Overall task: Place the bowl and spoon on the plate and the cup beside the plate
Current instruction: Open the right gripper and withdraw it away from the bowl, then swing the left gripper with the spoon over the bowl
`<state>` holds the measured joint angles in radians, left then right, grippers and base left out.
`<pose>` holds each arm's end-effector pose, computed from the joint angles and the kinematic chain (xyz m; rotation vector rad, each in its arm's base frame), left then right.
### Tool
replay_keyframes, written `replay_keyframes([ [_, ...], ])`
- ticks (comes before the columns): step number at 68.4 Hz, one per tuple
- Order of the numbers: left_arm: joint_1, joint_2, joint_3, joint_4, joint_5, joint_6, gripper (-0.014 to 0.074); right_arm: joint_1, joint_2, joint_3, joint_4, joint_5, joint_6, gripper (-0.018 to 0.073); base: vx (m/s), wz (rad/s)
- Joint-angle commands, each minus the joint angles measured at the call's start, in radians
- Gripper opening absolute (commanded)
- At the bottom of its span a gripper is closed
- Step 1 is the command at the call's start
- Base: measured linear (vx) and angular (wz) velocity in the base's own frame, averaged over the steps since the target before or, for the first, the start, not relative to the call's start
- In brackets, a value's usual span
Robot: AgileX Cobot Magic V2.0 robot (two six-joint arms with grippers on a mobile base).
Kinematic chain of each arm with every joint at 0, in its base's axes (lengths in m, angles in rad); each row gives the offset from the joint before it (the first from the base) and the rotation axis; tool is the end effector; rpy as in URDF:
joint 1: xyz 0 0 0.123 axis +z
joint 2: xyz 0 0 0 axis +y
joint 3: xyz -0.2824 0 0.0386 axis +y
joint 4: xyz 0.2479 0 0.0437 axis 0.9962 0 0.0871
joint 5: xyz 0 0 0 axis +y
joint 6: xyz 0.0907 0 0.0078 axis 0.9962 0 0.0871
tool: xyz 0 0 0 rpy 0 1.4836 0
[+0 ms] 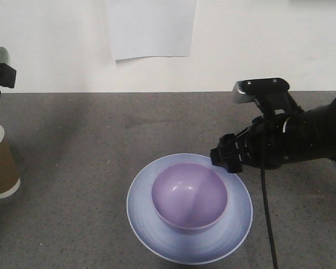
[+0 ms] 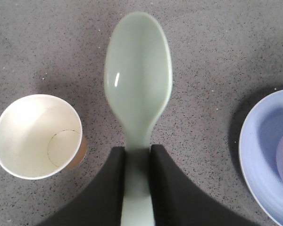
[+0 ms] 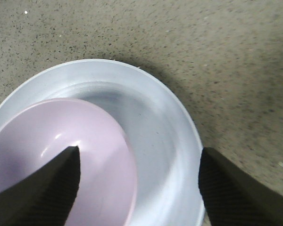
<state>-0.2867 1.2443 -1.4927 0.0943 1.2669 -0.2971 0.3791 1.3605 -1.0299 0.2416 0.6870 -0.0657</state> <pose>0.2226 -0.0571 0.4334 -0.0150 2.4994 -0.1192 0.2570 0.1173 0.2967 -0.3864 2.4863 0.3980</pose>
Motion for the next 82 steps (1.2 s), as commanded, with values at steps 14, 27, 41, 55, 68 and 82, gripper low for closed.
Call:
replay_keyframes([
  [14, -0.006, -0.024, -0.024, 0.003, -0.018, -0.008, -0.0006, -0.006, -0.225, -0.028, -0.110, 0.106, 0.085, 0.0517, 0.00, 0.00],
  [27, -0.006, -0.024, -0.024, 0.003, -0.018, -0.008, -0.0006, -0.006, -0.358, -0.028, -0.110, 0.149, 0.085, 0.0517, 0.00, 0.00],
  [41, -0.006, -0.024, -0.024, 0.003, -0.018, -0.008, -0.0006, -0.006, -0.454, -0.028, -0.110, 0.147, 0.085, 0.0517, 0.00, 0.00],
  [55, -0.006, -0.024, -0.024, 0.003, -0.038, -0.007, -0.0006, -0.006, -0.471, -0.028, -0.110, 0.147, 0.085, 0.0517, 0.00, 0.00],
  [68, -0.006, -0.023, -0.024, -0.076, -0.053, 0.090, -0.0006, -0.006, -0.471, -0.028, -0.111, 0.142, 0.085, 0.0517, 0.00, 0.00],
  [82, -0.007, -0.021, -0.024, -0.207, -0.052, 0.185, -0.0008, -0.006, -0.471, -0.028, -0.111, 0.138, 0.085, 0.0517, 0.00, 0.00],
])
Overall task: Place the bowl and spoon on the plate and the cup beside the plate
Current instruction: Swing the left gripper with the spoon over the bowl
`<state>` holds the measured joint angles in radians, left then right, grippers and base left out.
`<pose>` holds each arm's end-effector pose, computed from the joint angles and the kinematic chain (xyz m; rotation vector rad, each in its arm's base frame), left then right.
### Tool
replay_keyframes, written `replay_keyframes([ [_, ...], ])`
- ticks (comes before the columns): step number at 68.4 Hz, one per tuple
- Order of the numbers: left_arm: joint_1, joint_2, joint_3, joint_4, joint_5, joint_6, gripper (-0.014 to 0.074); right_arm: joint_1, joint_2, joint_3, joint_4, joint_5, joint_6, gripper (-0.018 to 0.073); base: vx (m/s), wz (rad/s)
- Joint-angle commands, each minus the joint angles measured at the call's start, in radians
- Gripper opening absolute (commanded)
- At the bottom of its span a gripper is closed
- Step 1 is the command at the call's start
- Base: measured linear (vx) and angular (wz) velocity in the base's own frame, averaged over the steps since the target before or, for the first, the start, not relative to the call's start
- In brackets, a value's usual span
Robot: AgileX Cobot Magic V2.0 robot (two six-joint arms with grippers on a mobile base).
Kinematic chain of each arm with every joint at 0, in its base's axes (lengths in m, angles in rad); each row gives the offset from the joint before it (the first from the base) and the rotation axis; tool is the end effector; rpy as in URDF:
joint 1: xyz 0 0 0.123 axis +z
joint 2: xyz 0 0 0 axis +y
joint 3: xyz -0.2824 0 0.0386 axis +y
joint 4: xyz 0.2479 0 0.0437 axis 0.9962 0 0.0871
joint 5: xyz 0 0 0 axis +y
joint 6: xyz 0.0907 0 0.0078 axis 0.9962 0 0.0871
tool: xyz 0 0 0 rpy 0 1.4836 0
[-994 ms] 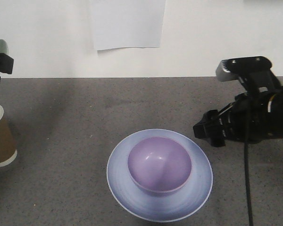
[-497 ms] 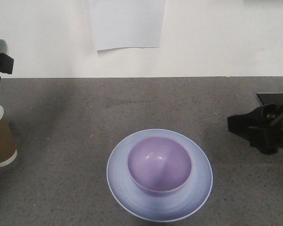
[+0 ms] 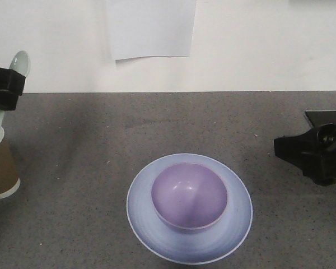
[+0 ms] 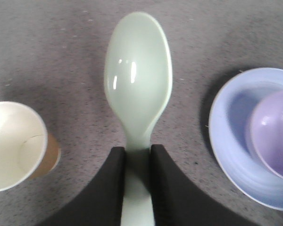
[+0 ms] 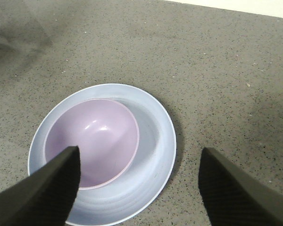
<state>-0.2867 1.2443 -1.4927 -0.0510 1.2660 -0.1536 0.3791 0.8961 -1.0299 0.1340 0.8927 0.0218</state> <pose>0.2192 -0.0692 0.4332 0.1684 2.5112 -0.2483 0.1494 0.0697 0.3879 -0.3642 2.2316 0.3780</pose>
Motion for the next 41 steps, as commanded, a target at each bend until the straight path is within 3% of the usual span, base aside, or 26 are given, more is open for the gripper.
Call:
replay_keyframes([
  [1, -0.007, -0.020, -0.024, -0.069, -0.051, 0.051, -0.0008, -0.006, -0.007, -0.028, -0.003, -0.068, -0.003, 0.0517, 0.00, 0.00],
  [18, -0.020, 0.062, -0.025, -0.231, -0.044, 0.159, -0.0008, -0.006, -0.007, -0.028, -0.002, -0.069, -0.003, 0.0517, 0.00, 0.00],
  [41, -0.218, 0.249, -0.103, -0.214, -0.013, 0.230, -0.0008, -0.006, -0.007, -0.028, -0.002, -0.070, -0.003, 0.0517, 0.00, 0.00],
])
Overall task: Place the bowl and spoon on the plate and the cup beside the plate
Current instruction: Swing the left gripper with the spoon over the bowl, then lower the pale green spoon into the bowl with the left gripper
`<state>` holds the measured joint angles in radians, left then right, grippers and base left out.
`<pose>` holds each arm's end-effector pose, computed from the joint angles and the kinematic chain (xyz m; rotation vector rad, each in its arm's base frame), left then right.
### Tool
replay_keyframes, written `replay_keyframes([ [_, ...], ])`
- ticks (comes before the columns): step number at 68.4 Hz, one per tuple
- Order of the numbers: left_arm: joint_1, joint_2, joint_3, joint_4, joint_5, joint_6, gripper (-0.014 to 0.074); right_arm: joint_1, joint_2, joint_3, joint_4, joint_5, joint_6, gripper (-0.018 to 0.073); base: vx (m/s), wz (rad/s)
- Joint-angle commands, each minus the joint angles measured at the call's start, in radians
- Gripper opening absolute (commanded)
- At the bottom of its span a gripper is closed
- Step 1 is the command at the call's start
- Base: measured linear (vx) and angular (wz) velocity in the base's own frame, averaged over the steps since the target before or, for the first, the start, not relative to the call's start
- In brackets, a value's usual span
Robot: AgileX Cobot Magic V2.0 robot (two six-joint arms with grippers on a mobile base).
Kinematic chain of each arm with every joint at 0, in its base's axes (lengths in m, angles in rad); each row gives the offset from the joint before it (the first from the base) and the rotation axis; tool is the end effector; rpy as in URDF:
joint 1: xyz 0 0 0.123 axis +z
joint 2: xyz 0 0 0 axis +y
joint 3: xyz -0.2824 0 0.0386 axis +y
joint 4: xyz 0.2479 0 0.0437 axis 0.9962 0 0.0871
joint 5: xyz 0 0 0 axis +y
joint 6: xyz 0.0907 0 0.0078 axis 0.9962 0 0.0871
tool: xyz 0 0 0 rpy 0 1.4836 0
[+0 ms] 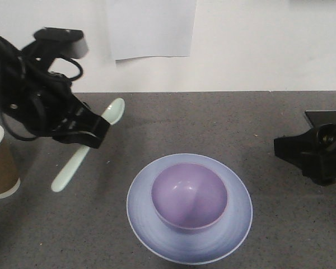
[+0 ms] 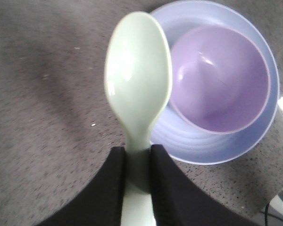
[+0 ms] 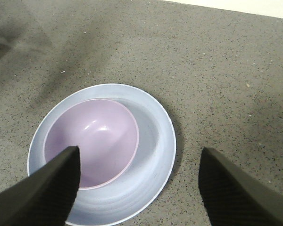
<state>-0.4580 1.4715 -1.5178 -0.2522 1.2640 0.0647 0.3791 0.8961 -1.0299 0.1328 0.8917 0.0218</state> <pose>0.2544 -0.1496 0.3833 0.6742 2.6392 -0.4648 0.1495 0.0697 0.3879 -0.3643 2.2305 0.3766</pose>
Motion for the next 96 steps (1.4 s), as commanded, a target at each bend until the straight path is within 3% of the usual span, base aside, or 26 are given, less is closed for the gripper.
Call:
replay_keyframes([
  [1, -0.053, 0.031, -0.089, -0.007, -0.011, 0.012, -0.0008, -0.006, -0.007, -0.028, -0.001, -0.069, -0.003, 0.0517, 0.00, 0.00],
  [16, -0.162, 0.174, -0.244, 0.034, -0.011, 0.050, -0.0008, -0.006, -0.007, -0.028, -0.001, -0.069, -0.003, 0.0517, 0.00, 0.00],
  [26, -0.233, 0.237, -0.266, 0.035, -0.011, 0.059, -0.0008, -0.006, -0.007, -0.028, -0.001, -0.066, -0.003, 0.0517, 0.00, 0.00],
  [38, -0.278, 0.288, -0.266, 0.057, -0.011, 0.059, -0.0008, -0.006, -0.007, -0.028, -0.001, -0.066, -0.005, 0.0517, 0.00, 0.00],
  [79, -0.284, 0.320, -0.197, 0.088, -0.011, 0.060, -0.0007, -0.006, -0.007, -0.028, -0.001, -0.068, -0.013, 0.0517, 0.00, 0.00],
  [96, -0.284, 0.320, -0.197, 0.048, -0.011, 0.090, -0.0006, -0.006, -0.007, -0.028, -0.001, -0.077, -0.013, 0.0517, 0.00, 0.00],
])
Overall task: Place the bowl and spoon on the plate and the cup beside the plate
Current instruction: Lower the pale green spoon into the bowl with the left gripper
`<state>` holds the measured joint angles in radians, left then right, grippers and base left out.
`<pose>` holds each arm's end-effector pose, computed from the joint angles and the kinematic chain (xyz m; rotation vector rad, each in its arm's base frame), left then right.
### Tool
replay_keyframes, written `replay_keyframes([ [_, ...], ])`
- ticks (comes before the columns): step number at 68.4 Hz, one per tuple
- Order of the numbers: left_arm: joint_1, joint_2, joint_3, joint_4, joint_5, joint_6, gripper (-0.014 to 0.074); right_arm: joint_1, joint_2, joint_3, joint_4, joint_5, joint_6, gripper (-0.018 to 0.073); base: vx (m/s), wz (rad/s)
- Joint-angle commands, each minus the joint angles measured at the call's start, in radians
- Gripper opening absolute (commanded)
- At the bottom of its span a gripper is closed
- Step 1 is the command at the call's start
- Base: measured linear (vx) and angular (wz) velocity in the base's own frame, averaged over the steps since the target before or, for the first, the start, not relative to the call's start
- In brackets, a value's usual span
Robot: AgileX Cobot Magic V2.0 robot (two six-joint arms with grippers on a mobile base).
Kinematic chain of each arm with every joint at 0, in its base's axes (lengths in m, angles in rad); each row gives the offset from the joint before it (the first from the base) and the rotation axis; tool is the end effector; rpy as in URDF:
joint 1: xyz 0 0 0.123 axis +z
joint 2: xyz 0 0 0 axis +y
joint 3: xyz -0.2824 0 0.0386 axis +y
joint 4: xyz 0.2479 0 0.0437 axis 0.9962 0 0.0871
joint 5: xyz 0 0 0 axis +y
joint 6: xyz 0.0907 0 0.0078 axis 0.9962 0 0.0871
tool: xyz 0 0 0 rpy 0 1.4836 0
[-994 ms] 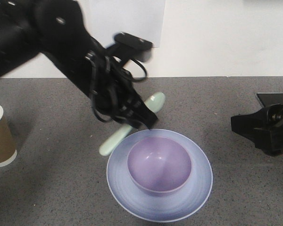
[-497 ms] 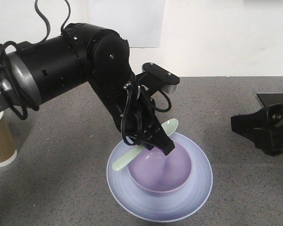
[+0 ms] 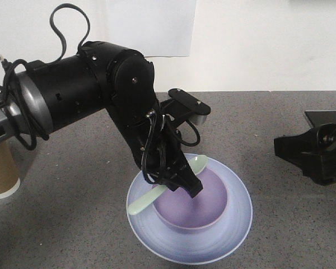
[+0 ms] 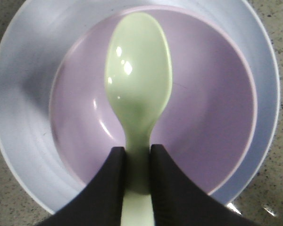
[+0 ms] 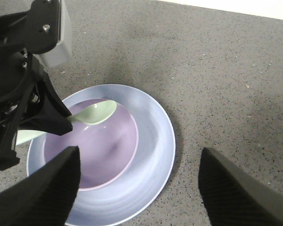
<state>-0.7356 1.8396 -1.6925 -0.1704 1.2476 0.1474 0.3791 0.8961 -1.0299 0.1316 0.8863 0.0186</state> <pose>0.2775 -0.2709 0.3052 1.2037 2.6589 -0.3482 0.1499 0.0697 0.3883 -0.3668 2.2243 0.3742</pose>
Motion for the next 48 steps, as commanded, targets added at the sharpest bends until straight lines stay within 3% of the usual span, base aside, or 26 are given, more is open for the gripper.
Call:
replay_keyframes([
  [1, -0.006, -0.048, -0.022, -0.035, 0.005, 0.007, -0.0006, -0.006, -0.007, -0.028, 0.000, -0.071, -0.010, 0.0517, 0.00, 0.00],
  [48, -0.006, -0.048, -0.022, -0.055, 0.005, 0.007, 0.0011, -0.006, -0.007, -0.028, 0.003, -0.071, -0.010, 0.0517, 0.00, 0.00],
])
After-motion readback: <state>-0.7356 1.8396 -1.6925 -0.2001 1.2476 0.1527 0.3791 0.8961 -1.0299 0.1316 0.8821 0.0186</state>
